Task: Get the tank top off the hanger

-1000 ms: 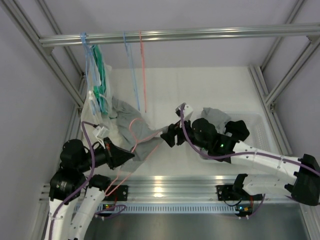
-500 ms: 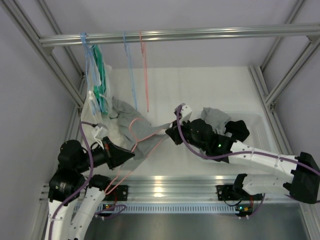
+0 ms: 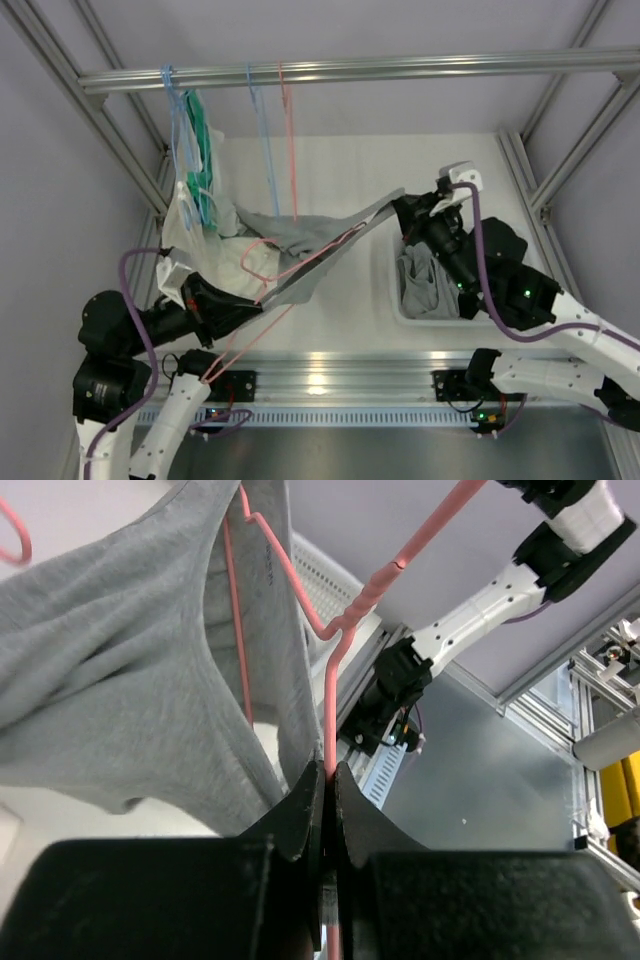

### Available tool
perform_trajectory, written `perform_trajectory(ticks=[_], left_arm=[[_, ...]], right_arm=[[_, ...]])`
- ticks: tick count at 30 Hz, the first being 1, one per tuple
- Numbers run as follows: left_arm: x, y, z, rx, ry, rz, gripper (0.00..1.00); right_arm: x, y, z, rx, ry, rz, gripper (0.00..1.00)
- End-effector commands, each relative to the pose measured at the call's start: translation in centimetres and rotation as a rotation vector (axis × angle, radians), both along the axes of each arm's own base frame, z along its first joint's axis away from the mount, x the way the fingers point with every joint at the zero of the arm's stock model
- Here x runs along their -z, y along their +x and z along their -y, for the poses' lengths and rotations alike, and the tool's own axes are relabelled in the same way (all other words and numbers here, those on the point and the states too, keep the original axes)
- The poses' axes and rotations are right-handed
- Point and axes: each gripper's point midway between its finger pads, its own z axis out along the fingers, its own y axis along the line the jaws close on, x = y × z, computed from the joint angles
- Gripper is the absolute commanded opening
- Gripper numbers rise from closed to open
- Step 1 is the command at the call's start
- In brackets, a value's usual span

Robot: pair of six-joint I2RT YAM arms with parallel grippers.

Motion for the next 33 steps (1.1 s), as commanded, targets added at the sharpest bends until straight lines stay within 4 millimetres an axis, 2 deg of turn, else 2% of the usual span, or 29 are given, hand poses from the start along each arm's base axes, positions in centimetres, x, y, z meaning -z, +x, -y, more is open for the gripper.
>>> perform_trajectory(ticks=[1, 3, 6, 8, 9, 10, 12, 14, 15, 16, 18, 19, 20, 22, 23, 26, 27, 29, 30, 31, 32, 33], left_arm=[[-5.5, -2.3, 0.3, 0.088, -0.046, 0.238, 0.0], [-7.1, -2.9, 0.2, 0.097, -0.059, 0.299, 0.0], [-10.1, -3.7, 0.1, 0.103, -0.084, 0.408, 0.0], [-11.5, -4.0, 0.1, 0.103, -0.104, 0.445, 0.0], [-12.9, -4.0, 0.0, 0.083, -0.126, 0.503, 0.0], [-13.5, -4.0, -0.1, 0.074, -0.146, 0.514, 0.0], [-15.3, -3.4, -0.4, 0.025, -0.187, 0.59, 0.0], [-16.2, -2.7, -0.5, -0.011, -0.225, 0.606, 0.0], [-17.6, -2.1, -0.8, -0.045, -0.266, 0.66, 0.0], [-17.6, -1.0, -0.8, -0.062, -0.297, 0.628, 0.0], [-18.1, 0.4, -0.8, -0.076, -0.355, 0.633, 0.0], [-18.8, 1.3, -1.1, -0.094, -0.44, 0.658, 0.0], [-18.8, 2.1, -1.1, -0.09, -0.474, 0.664, 0.0], [-19.8, 3.1, -1.6, -0.124, -0.537, 0.712, 0.0], [-19.8, 4.4, -1.5, -0.14, -0.535, 0.701, 0.0], [-20.6, 5.5, -1.4, -0.142, -0.535, 0.73, 0.0], [-20.9, 5.7, -1.3, -0.143, -0.531, 0.738, 0.0], [-21.1, 6.3, -1.8, -0.195, -0.518, 0.735, 0.0], [-21.7, 6.1, -2.2, -0.228, -0.512, 0.743, 0.0], [-21.8, 6.4, -2.6, -0.275, -0.483, 0.764, 0.0], [-22.2, 6.3, -3.5, -0.342, -0.483, 0.762, 0.0], [-21.3, 7.3, -4.0, -0.403, -0.435, 0.68, 0.0]], right_arm=[[-2.8, 1.0, 4.4, 0.176, -0.081, 0.066, 0.0], [-4.1, 1.4, 5.3, 0.208, -0.079, 0.083, 0.0], [-4.7, 1.6, 4.4, 0.174, -0.093, 0.083, 0.0], [-4.4, 1.7, 3.3, 0.136, -0.106, 0.073, 0.0], [-4.3, 1.5, 2.7, 0.109, -0.102, 0.065, 0.0], [-4.0, 1.1, 1.4, 0.041, -0.105, 0.062, 0.0], [-3.2, 0.6, 0.2, -0.023, -0.078, 0.034, 0.0], [-2.4, -1.0, -1.8, -0.161, -0.056, 0.015, 0.0], [-2.2, -1.7, -2.6, -0.219, -0.032, -0.003, 0.0], [-2.1, -3.5, -4.2, -0.353, -0.017, -0.005, 0.0], [-1.5, -5.5, -6.3, -0.502, 0.051, -0.02, 0.0], [-1.4, -7.9, -7.8, -0.655, 0.073, -0.023, 0.0], [-1.3, -8.7, -8.6, -0.72, 0.11, -0.014, 0.0], [-0.8, -10.9, -10.0, -0.864, 0.151, -0.053, 0.0], [-0.3, -11.3, -10.5, -0.902, 0.169, -0.058, 0.0], [1.5, -13.1, -11.7, -1.013, 0.163, -0.099, 0.0], [2.1, -12.7, -11.7, -0.991, 0.148, -0.103, 0.0], [3.3, -10.4, -11.1, -0.847, 0.122, -0.115, 0.0], [5.1, -9.1, -10.5, -0.76, 0.063, -0.151, 0.0], [5.4, -6.8, -9.0, -0.6, 0.053, -0.142, 0.0], [7.1, -5.7, -8.0, -0.522, 0.011, -0.166, 0.0], [8.0, -4.6, -6.9, -0.432, -0.016, -0.17, 0.0]])
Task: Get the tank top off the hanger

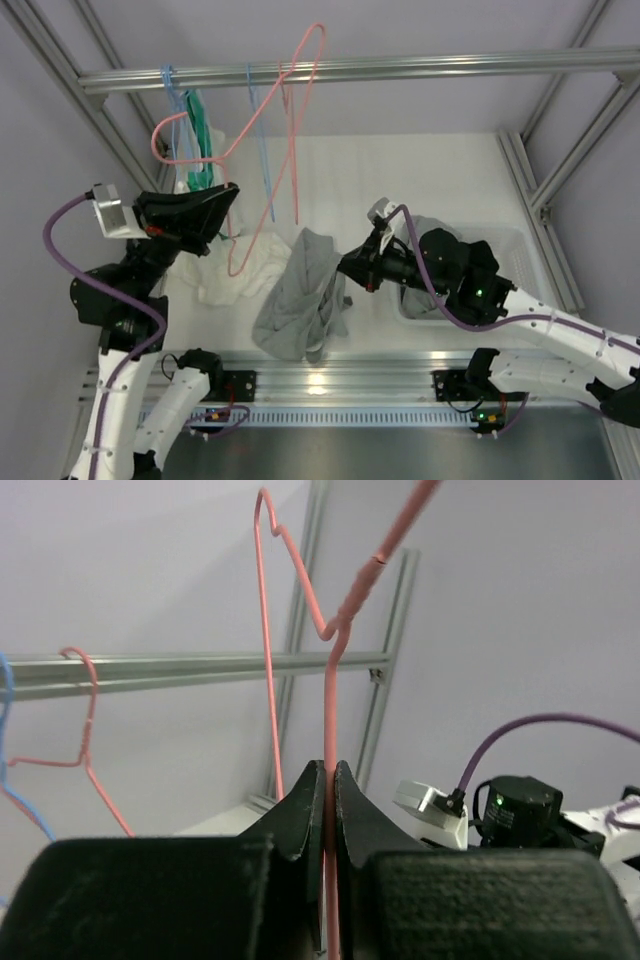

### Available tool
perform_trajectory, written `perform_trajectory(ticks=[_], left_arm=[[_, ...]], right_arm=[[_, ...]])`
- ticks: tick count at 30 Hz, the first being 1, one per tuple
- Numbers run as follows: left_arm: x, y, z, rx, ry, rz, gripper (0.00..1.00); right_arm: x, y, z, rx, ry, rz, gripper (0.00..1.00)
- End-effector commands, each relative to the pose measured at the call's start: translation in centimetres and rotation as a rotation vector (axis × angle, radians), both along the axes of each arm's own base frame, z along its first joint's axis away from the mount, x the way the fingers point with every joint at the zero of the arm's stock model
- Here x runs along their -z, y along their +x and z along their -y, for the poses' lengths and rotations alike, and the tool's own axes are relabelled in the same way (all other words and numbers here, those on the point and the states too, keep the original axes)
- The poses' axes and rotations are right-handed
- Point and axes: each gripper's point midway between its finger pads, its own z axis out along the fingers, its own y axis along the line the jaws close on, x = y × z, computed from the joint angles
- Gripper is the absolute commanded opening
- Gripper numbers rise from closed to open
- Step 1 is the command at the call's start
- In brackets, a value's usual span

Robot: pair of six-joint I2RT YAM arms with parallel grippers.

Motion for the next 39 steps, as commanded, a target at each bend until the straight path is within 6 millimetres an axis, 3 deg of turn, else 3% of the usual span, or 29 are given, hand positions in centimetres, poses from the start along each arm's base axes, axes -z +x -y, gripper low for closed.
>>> perform_trajectory(ticks=[1, 2, 4, 5, 8, 10, 11, 12, 16, 18, 22, 25, 28, 33, 34, 37, 38, 39], left_arm=[[-3.6, -2.8, -3.1, -0.213, -0.002, 0.114, 0.0], [-3.6, -3.7, -3.8, -0.248, -0.01, 0.117, 0.0], [-1.6, -3.7, -4.2, -0.281, 0.02, 0.065, 0.0], [-1.4, -5.2, -4.5, -0.293, 0.022, 0.084, 0.0], [0.9, -5.1, -6.1, -0.387, 0.031, 0.005, 0.0], [2.6, -3.5, -8.2, -0.505, -0.004, -0.115, 0.0], [3.2, -2.7, -8.8, -0.541, -0.016, -0.166, 0.0], [3.9, -2.0, -9.4, -0.572, -0.022, -0.213, 0.0], [6.4, -0.3, -9.9, -0.616, -0.006, -0.346, 0.0], [7.1, 0.2, -9.9, -0.621, 0.006, -0.375, 0.0], [8.7, 2.9, -9.0, -0.601, 0.07, -0.482, 0.0], [10.3, 6.4, -8.3, -0.6, 0.102, -0.584, 0.0], [8.9, 7.6, -8.0, -0.595, 0.108, -0.585, 0.0], [7.0, 11.6, -7.3, -0.599, 0.163, -0.601, 0.0], [6.5, 13.2, -6.9, -0.596, 0.177, -0.613, 0.0], [6.0, 15.5, -6.5, -0.595, 0.191, -0.626, 0.0], [5.6, 17.0, -6.4, -0.604, 0.193, -0.632, 0.0], [6.4, 19.0, -6.4, -0.629, 0.209, -0.66, 0.0]], right_arm=[[0.6, 4.8, 5.1, 0.371, -0.063, 0.065, 0.0], [2.5, 5.0, 5.7, 0.392, -0.102, 0.06, 0.0], [3.8, 4.7, 5.8, 0.383, -0.124, 0.049, 0.0], [5.0, 4.5, 5.5, 0.361, -0.147, 0.034, 0.0], [7.5, 3.1, 3.1, 0.221, -0.198, -0.008, 0.02], [9.1, 2.2, 1.6, 0.136, -0.215, -0.043, 0.18], [9.0, 2.3, 1.1, 0.131, -0.196, -0.048, 0.31], [9.2, 2.4, 0.9, 0.134, -0.195, -0.053, 0.57], [9.8, 3.1, 1.0, 0.166, -0.217, -0.042, 0.73], [10.0, 3.6, 1.4, 0.199, -0.226, -0.032, 0.99], [10.3, 4.0, 1.7, 0.225, -0.235, -0.03, 0.99], [10.2, 4.0, 1.8, 0.23, -0.233, -0.028, 0.99], [10.1, 3.9, 2.0, 0.23, -0.229, -0.023, 0.99], [9.9, 4.1, 2.4, 0.244, -0.228, -0.006, 0.99], [9.8, 4.1, 2.3, 0.24, -0.226, -0.004, 0.99], [9.6, 4.0, 2.3, 0.234, -0.223, 0.001, 0.99], [9.6, 4.0, 2.3, 0.232, -0.224, 0.004, 0.99], [9.6, 3.9, 2.5, 0.234, -0.222, 0.006, 0.99]])
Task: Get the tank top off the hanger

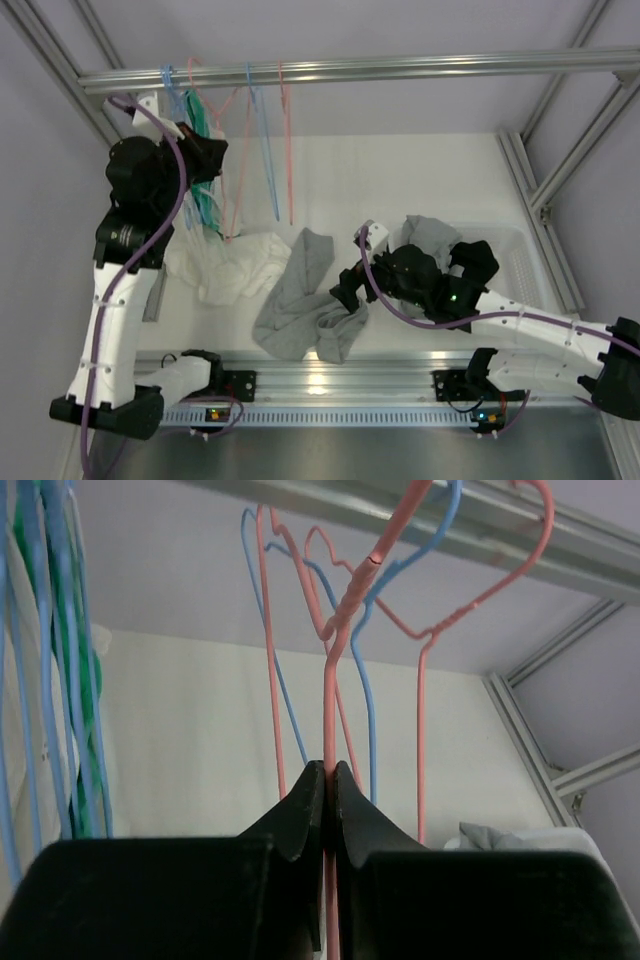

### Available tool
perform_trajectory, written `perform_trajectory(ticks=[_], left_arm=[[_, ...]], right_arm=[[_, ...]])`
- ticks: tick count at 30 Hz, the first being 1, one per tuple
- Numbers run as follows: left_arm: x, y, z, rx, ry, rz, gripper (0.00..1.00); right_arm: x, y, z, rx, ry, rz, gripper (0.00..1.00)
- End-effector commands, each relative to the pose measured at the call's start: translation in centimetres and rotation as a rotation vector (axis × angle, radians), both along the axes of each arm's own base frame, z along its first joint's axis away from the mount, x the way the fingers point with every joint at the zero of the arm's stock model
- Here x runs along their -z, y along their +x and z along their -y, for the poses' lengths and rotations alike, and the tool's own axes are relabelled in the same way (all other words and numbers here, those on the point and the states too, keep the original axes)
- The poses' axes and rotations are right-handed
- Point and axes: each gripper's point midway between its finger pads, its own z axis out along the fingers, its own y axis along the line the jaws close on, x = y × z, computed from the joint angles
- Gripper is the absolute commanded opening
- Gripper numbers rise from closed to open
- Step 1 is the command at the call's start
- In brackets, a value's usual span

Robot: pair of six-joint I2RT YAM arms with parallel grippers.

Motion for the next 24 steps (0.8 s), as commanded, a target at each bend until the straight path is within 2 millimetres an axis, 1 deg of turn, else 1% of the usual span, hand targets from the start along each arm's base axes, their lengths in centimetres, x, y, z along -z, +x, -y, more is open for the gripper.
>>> perform_trajectory(ticks=[1, 2, 3, 4, 5, 6, 7, 9, 11, 12, 13, 14, 16, 17, 19, 22, 24], left_arm=[[-1.3, 4.0, -0.1, -0.033, 0.034, 0.014, 0.0], [-2.3, 4.4, -0.1, -0.038, 0.036, 0.033, 0.0], [-2.3, 5.1, 0.0, -0.039, 0.041, 0.03, 0.0], [-1.4, 6.6, 0.2, -0.038, 0.048, 0.002, 0.0], [-1.4, 7.0, 0.6, -0.02, 0.046, -0.003, 0.0], [-1.8, 7.4, 0.8, -0.013, 0.041, 0.004, 0.0], [-1.1, 8.3, 1.2, -0.003, 0.041, -0.016, 0.0], [-1.0, 8.9, 2.2, 0.037, 0.029, -0.025, 0.0], [0.1, 9.6, 3.2, 0.062, 0.031, -0.053, 0.0], [0.3, 9.4, 4.4, 0.09, 0.041, -0.054, 0.0], [0.9, 9.5, 5.0, 0.101, 0.051, -0.067, 0.0], [1.3, 9.2, 6.3, 0.13, 0.068, -0.069, 0.0], [2.4, 8.9, 7.3, 0.138, 0.093, -0.087, 0.0], [2.8, 8.5, 8.1, 0.155, 0.108, -0.088, 0.0], [4.0, 8.1, 7.9, 0.137, 0.124, -0.113, 0.0], [4.7, 7.6, 7.6, 0.123, 0.131, -0.125, 0.0], [5.0, 7.4, 7.8, 0.133, 0.142, -0.133, 0.0]], right_arm=[[-2.2, 0.3, -0.1, 0.001, 0.065, 0.063, 0.99], [-2.2, 0.2, 0.0, 0.0, 0.066, 0.067, 0.99], [-2.4, 0.2, 0.2, 0.003, 0.071, 0.073, 0.99], [-2.4, 0.1, 0.2, 0.001, 0.072, 0.075, 0.99], [-2.4, 0.1, 0.4, 0.002, 0.07, 0.08, 0.99], [-2.6, 0.0, 0.5, 0.003, 0.075, 0.085, 0.99], [-2.6, 0.1, 0.6, 0.007, 0.075, 0.088, 0.99], [-2.7, 0.1, 0.7, 0.006, 0.075, 0.097, 0.99], [-2.8, 0.2, 0.7, 0.005, 0.073, 0.099, 0.99], [-2.7, 0.2, 0.6, 0.004, 0.071, 0.097, 0.99], [-2.9, 0.2, 0.5, 0.004, 0.072, 0.099, 0.99], [-2.6, 0.3, 0.4, 0.003, 0.065, 0.095, 0.99], [-2.5, 0.3, 0.2, -0.001, 0.06, 0.091, 0.99], [-2.6, 0.3, 0.1, -0.004, 0.061, 0.091, 0.99], [-2.4, 0.3, 0.0, -0.006, 0.056, 0.083, 0.99], [-2.3, 0.3, -0.1, -0.009, 0.056, 0.082, 1.0], [-2.2, 0.3, -0.1, -0.009, 0.054, 0.081, 0.99]])
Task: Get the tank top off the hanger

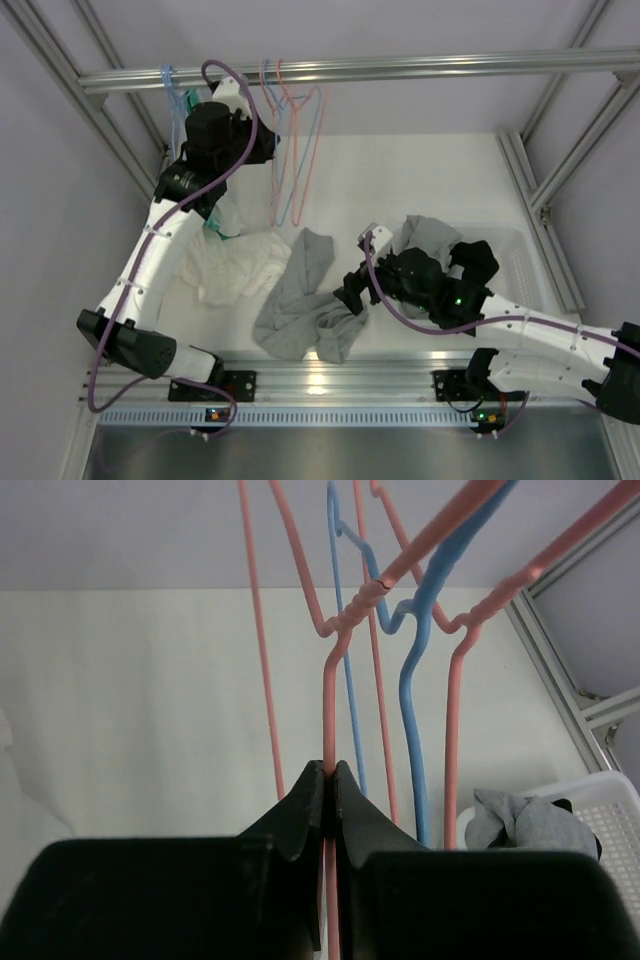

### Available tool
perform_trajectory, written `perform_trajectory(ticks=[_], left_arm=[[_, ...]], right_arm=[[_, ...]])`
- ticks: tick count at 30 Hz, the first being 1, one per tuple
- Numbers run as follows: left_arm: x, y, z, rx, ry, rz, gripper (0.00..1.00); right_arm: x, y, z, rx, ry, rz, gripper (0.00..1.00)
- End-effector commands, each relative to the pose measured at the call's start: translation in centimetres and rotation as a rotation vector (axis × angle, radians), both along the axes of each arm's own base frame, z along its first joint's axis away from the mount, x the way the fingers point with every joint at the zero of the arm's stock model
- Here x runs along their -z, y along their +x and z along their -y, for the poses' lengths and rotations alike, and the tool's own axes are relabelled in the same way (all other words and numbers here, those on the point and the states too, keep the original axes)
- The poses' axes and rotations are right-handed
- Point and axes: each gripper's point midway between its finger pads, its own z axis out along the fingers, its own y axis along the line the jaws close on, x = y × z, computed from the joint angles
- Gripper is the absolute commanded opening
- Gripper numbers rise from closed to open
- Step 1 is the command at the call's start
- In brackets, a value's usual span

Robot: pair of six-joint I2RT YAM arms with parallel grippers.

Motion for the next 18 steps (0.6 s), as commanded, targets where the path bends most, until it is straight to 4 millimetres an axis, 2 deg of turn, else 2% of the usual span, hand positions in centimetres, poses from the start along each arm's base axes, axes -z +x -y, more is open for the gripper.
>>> perform_trajectory(ticks=[1, 5, 6, 10, 11, 13, 14, 15, 17, 18], left_arm=[[-0.5, -0.8, -0.6, -0.005, 0.024, 0.024, 0.0], [-1.0, -1.0, -0.5, -0.005, 0.017, 0.031, 0.0], [-1.3, -1.2, -0.5, -0.005, 0.013, 0.038, 0.0], [-2.1, -2.0, -1.0, -0.015, 0.004, 0.057, 0.14], [-2.3, -2.3, -1.1, -0.017, 0.001, 0.062, 0.24], [-2.6, -3.0, -1.6, -0.027, 0.0, 0.075, 0.31], [-2.9, -3.3, -2.2, -0.051, 0.003, 0.084, 0.47], [-3.7, -4.2, -2.8, -0.061, -0.003, 0.108, 0.56], [-3.7, -5.2, -3.5, -0.081, -0.004, 0.117, 0.7], [-4.8, -6.4, -4.3, -0.097, -0.014, 0.149, 0.85]], right_arm=[[-2.4, 0.6, -1.0, -0.006, 0.064, 0.052, 0.99], [-2.6, 1.0, -1.7, 0.002, 0.086, 0.05, 1.0], [-2.0, 1.3, -1.8, 0.016, 0.078, 0.039, 0.99], [-0.9, 1.7, -3.4, 0.006, 0.087, 0.008, 0.99], [-0.6, 1.8, -3.9, -0.006, 0.083, 0.003, 0.99], [0.9, 2.2, -5.0, -0.012, 0.057, -0.025, 0.99], [1.0, 2.5, -5.4, -0.011, 0.063, -0.025, 0.99], [2.1, 2.9, -5.8, 0.001, 0.045, -0.039, 0.99], [2.5, 3.3, -6.5, 0.01, 0.062, -0.039, 0.99], [3.7, 3.5, -6.8, 0.012, 0.043, -0.054, 0.99]])
